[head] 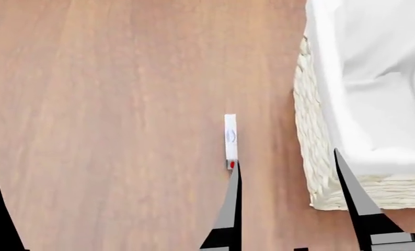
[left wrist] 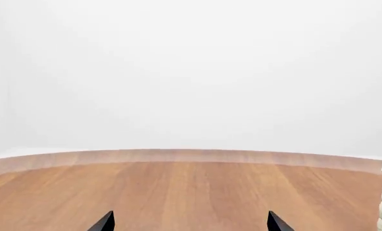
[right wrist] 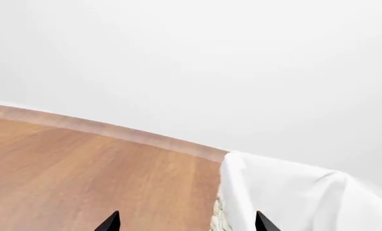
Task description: Pick up the alphabet soup and the cream cheese box, and put them in the basket.
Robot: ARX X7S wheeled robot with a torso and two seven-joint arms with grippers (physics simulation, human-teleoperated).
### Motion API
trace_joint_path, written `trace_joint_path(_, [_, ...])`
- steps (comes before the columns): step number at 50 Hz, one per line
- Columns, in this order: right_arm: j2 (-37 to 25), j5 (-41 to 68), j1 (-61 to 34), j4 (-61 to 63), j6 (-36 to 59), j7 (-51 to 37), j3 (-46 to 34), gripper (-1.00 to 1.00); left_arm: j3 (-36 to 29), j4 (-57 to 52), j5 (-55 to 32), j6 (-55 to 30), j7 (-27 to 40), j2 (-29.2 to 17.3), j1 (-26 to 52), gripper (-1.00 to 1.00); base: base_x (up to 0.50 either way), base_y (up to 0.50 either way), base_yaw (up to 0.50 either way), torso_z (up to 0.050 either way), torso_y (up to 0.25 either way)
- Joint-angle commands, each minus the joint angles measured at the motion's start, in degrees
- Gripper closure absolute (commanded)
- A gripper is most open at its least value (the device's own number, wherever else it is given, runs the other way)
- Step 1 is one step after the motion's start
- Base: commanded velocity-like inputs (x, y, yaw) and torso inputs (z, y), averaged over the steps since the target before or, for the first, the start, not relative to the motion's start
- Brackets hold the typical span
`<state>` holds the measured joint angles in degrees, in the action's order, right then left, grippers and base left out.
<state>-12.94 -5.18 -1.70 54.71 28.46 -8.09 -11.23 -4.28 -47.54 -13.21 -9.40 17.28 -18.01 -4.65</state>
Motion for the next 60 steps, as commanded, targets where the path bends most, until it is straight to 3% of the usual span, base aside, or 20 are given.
trace_joint_path(1, [-0.5, 0.2, 0.5, -0.9, -1.1, -0.7, -0.3, -1.00, -0.1, 0.4, -0.2, 0.8, 0.3, -0.3, -0.2, -1.00, 0.00, 0.00, 0.00, 0.000, -0.068])
trace_joint_path(17, [-0.5, 2.2, -0.2, -0.3, 0.3, -0.9, 0.3, -1.00, 0.0, 0.4, -1.2, 1.4, 0.8, -0.5, -0.2, -1.00, 0.00, 0.00, -0.03, 0.000, -0.002])
trace_joint_path(60, [-1.7, 3.0, -0.4, 1.2, 1.7, -2.7, -0.1, -1.00, -0.6, 0.7, -1.8, 2.4, 1.9, -1.7, -0.6, -1.00, 0.00, 0.00, -0.28, 0.000, 0.000])
